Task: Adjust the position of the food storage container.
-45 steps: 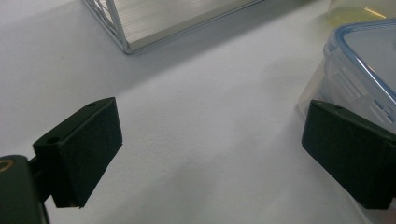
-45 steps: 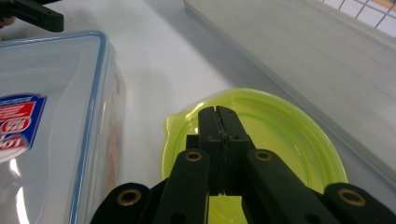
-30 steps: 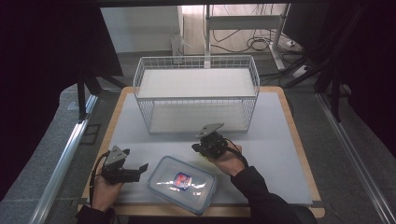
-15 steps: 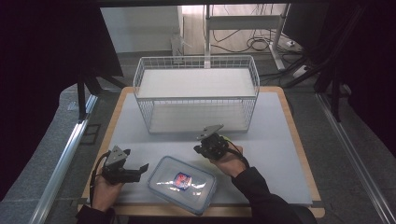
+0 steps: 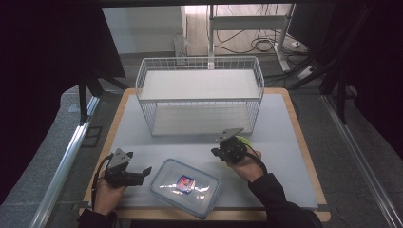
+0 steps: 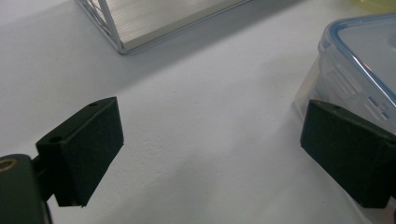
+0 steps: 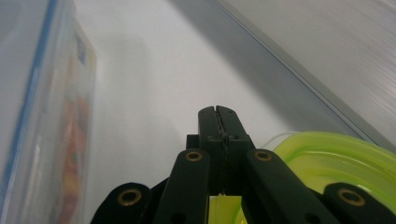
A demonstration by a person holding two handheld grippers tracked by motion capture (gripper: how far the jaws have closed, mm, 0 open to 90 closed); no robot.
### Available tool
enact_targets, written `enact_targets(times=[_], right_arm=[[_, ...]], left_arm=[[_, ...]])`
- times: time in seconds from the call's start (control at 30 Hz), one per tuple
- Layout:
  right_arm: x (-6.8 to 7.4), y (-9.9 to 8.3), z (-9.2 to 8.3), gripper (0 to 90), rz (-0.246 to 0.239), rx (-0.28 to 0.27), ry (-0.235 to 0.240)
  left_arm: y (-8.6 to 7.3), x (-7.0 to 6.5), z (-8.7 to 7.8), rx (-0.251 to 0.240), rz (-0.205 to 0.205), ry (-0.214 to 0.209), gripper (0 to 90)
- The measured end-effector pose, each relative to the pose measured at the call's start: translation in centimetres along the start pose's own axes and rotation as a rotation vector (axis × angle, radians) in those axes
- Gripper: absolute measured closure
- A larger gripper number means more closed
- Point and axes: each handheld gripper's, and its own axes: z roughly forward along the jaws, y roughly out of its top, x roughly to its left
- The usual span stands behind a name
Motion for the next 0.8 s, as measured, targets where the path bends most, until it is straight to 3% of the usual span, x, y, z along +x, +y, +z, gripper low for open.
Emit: enact_targets(times=[0.8], right_arm=[[-4.5,-4.0,-3.4,89.8,0.130,-0.015,-0.104]], left_arm=[[0.0,0.0,0.1,0.019,0.009,0.000,5.9]])
